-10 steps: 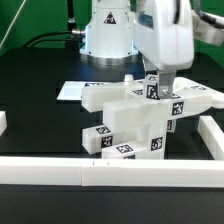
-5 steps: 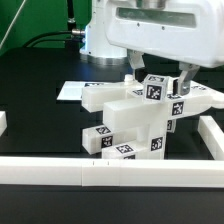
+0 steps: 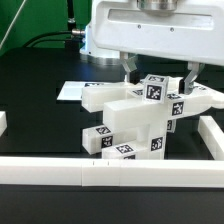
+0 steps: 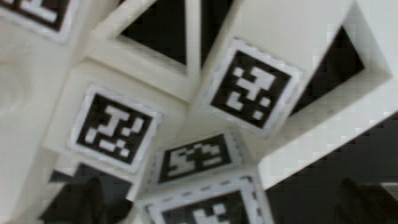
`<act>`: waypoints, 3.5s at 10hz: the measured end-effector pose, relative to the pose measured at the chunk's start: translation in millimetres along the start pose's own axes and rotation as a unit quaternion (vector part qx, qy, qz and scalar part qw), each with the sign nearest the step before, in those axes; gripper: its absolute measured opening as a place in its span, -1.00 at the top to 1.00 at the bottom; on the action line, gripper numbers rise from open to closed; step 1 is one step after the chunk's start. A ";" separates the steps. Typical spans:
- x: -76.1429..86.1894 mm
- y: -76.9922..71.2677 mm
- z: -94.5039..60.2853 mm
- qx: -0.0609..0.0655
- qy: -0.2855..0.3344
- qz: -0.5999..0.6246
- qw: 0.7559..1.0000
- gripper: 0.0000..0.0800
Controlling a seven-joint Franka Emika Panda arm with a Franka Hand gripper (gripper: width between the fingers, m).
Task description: Assemble chair
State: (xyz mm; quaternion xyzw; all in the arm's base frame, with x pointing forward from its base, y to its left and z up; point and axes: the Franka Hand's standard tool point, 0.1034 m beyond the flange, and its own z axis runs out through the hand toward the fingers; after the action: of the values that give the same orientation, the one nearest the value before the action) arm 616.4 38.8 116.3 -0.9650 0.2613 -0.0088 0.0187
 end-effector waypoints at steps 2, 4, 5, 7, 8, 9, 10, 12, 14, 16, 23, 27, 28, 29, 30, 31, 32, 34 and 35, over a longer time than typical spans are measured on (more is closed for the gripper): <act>1.5 2.1 0.0 0.001 0.000 -0.036 0.999 -0.62; 1.3 1.8 0.0 0.001 0.000 -0.034 0.999 -0.02; 1.3 1.8 0.0 0.001 0.000 -0.035 0.999 -0.02; 1.3 1.8 0.0 0.001 0.000 -0.031 1.000 0.29; 1.3 1.8 0.0 0.001 0.000 -0.024 1.000 0.29; 1.7 1.8 0.0 0.003 0.000 -0.008 1.000 0.29; 2.0 1.8 0.3 0.012 -0.001 0.048 0.999 0.29; 2.2 1.2 0.3 0.020 -0.001 0.134 0.991 0.29; 4.1 -0.3 0.2 0.028 -0.001 0.212 0.977 0.29; 5.0 -0.9 0.0 0.030 0.000 0.265 0.964 0.29; 5.1 -4.5 0.3 0.047 -0.017 0.501 0.864 0.29; 4.0 -7.3 1.2 0.046 -0.020 0.560 0.827 0.11; 3.9 -7.2 1.2 0.045 -0.020 0.556 0.830 -0.35; 3.1 -8.1 -0.2 0.037 -0.025 0.526 0.849 -0.35; 3.5 -9.8 -1.0 0.038 -0.024 0.523 0.851 -0.58; 2.9 -9.1 -0.1 0.038 -0.024 0.507 0.861 -0.61; 2.9 -8.8 0.0 0.038 -0.022 0.464 0.885 -0.61; 2.1 -7.3 0.3 0.032 -0.018 0.376 0.926 -0.62; 1.7 -6.6 0.2 0.019 -0.015 0.311 0.950 -0.62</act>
Offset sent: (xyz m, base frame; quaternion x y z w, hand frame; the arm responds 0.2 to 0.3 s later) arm 0.0000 0.0000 0.0000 0.0000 0.0000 0.0000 1.0000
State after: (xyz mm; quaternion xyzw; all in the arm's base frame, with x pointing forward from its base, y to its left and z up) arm 621.2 43.6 116.4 -0.8352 0.5482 0.0070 0.0427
